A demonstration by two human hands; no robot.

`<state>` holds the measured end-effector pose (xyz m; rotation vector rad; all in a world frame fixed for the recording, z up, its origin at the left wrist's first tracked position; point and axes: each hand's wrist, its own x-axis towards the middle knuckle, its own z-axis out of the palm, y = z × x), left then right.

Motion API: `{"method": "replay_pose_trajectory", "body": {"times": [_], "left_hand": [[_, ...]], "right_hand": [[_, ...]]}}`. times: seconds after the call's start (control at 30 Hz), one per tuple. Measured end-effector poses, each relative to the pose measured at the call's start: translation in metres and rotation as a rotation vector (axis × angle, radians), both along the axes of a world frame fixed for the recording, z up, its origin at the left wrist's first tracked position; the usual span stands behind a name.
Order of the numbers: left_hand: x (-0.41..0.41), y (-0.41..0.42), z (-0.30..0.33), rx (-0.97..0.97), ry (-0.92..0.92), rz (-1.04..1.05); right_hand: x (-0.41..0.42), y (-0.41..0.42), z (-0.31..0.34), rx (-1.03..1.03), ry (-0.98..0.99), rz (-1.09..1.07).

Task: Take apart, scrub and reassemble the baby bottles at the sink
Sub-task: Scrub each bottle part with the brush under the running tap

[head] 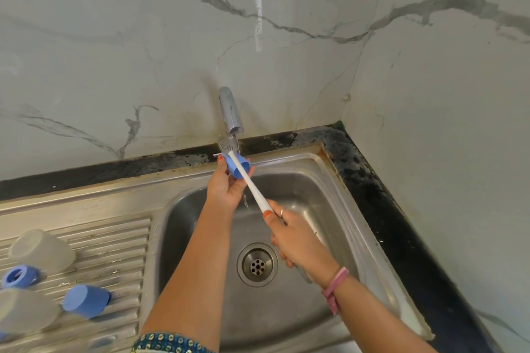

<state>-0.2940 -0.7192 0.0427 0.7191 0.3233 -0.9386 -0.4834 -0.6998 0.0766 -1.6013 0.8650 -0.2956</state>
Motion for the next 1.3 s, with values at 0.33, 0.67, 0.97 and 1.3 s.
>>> {"method": "replay_pose_trajectory", "body": {"times": [0.33,0.67,0.97,1.3], "left_hand": [[-0.014,-0.003,0.004,0.160,-0.119,-0.026],[-0.016,-0.005,-0.002,0.146,-0.128,-0.120],[-0.003,-0.008,-0.001,0.052,0.033,0.033],[-0.005,-0.008,-0.001,0.000,-0.041,0.091]], "right_hand": [[-0.011,-0.008,0.003,0.205,-0.005,-0.037],[-0.044,-0.017,-0.002,0.235,0.004,-0.006],[-0.045,-0.006,-0.016,0.226,0.010,0.065],[-0.025,-0.032,-0.009,0.425,-0.020,0.076]]}}
